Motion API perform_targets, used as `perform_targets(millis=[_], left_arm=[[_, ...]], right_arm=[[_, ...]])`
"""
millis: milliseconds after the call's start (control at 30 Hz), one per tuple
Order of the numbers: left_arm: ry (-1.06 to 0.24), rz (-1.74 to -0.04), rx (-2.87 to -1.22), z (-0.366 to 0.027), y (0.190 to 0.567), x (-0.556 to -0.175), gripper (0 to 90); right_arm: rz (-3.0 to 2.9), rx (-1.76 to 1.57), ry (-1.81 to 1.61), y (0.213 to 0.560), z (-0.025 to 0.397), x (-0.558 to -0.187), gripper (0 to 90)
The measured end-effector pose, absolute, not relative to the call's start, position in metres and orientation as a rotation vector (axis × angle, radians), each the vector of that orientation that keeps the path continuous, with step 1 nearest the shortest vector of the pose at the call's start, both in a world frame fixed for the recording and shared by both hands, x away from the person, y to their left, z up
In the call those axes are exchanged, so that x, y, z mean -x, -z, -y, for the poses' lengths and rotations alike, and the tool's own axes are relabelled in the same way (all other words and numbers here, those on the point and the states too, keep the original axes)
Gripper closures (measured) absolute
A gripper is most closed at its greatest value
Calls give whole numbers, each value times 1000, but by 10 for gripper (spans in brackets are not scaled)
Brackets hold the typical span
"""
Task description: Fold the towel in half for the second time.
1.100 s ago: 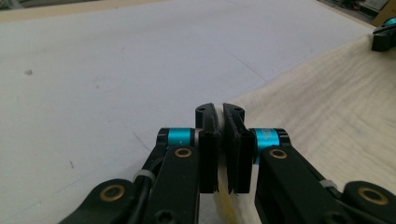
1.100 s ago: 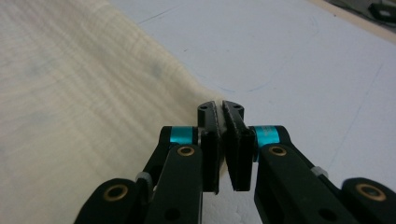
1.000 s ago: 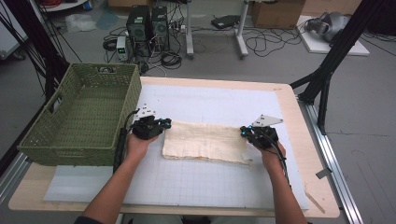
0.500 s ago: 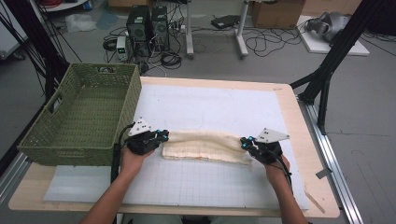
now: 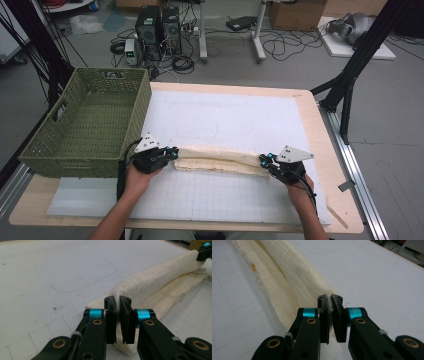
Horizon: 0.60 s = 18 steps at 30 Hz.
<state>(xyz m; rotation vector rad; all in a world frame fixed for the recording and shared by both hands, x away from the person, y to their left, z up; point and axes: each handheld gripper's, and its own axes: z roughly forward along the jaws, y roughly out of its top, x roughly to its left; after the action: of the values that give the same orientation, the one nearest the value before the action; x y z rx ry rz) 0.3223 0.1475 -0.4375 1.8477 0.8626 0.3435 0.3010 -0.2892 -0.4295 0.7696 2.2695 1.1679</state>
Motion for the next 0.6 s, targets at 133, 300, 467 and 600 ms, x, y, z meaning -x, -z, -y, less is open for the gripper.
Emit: perform_targets(millis=[133,300,467,600], left_arm=[[-325,-883,-1799,-157,428,-319,719],[-364,-874,-1685,-160,409,-319,503],[-363,-863,-1628,-154,398,-329,491],[-333,-864,-1706,-139,406,-338,512]], right_arm=[[-2291,-745,-1138,430,289,-296,854],[-2307,-721,-1154,430,289,-294,854],[-2346,-686,-1117,432,288,-290,854],[-2354,-675,-1096,433,287,-288,851]])
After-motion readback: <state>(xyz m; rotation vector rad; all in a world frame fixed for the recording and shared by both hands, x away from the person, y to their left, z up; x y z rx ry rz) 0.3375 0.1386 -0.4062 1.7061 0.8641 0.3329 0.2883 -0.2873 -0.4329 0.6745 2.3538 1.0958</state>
